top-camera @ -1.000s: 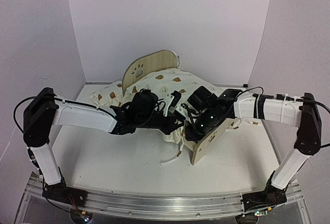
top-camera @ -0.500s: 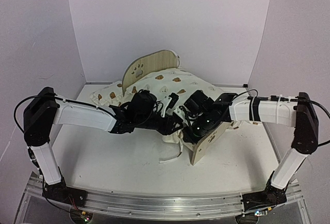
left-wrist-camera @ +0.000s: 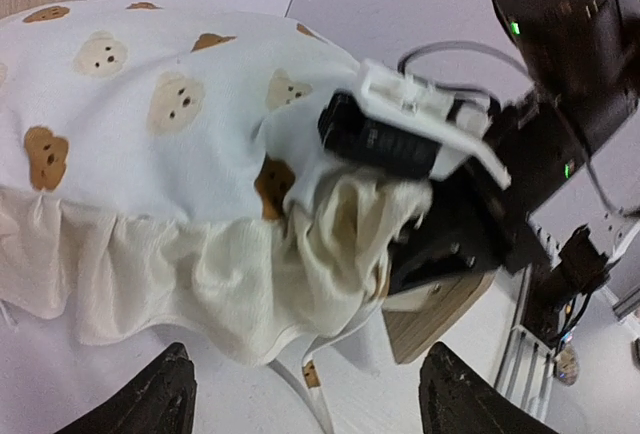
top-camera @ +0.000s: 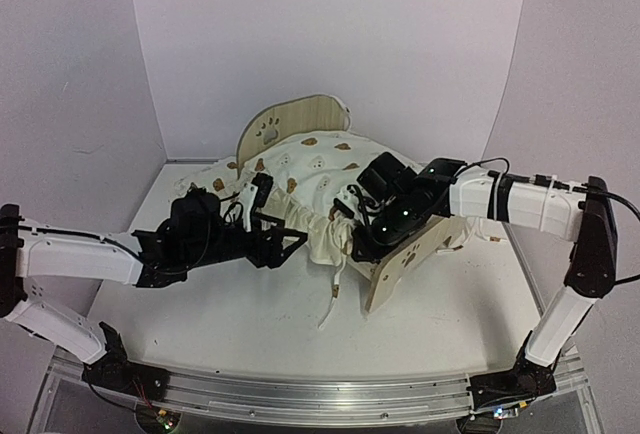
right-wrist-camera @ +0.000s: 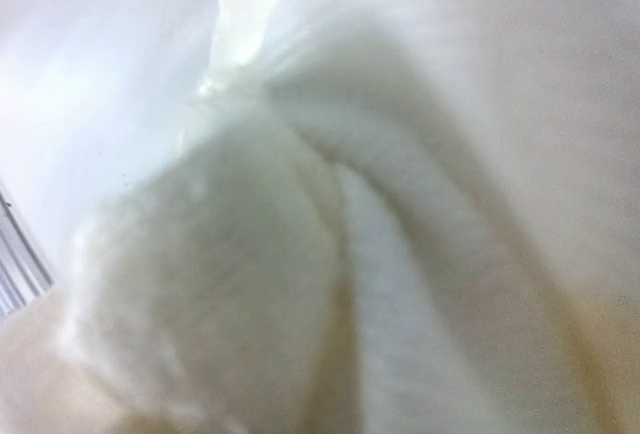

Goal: Set up the pet bed

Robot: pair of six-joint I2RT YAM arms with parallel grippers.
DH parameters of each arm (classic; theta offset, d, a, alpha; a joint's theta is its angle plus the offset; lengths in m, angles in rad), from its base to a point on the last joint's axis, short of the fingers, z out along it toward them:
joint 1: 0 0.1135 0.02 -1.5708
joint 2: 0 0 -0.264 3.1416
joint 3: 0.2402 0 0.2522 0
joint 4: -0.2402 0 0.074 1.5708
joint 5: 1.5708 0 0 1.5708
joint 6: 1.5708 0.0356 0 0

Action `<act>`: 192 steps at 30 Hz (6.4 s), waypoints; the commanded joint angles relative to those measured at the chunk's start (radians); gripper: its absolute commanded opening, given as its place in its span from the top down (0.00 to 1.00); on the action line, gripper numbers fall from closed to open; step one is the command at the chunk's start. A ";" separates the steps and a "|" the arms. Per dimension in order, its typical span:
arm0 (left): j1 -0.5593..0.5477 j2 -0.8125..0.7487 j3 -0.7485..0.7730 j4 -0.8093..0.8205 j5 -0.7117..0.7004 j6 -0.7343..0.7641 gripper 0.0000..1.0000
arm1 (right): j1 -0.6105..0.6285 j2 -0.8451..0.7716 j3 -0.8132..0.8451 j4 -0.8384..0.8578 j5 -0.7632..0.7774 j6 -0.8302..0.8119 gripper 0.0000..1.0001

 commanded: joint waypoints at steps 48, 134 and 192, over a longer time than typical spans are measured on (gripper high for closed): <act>-0.117 1.271 0.579 1.288 0.214 0.233 0.33 | -0.077 -0.154 0.227 -0.024 -0.368 -0.092 1.00; -0.133 0.425 -0.020 0.248 0.348 0.043 1.00 | 0.389 -0.087 -0.852 0.907 0.337 0.124 0.64; -0.137 0.418 0.166 0.101 0.476 -0.208 1.00 | 0.426 -0.392 -0.822 0.663 0.281 0.358 0.75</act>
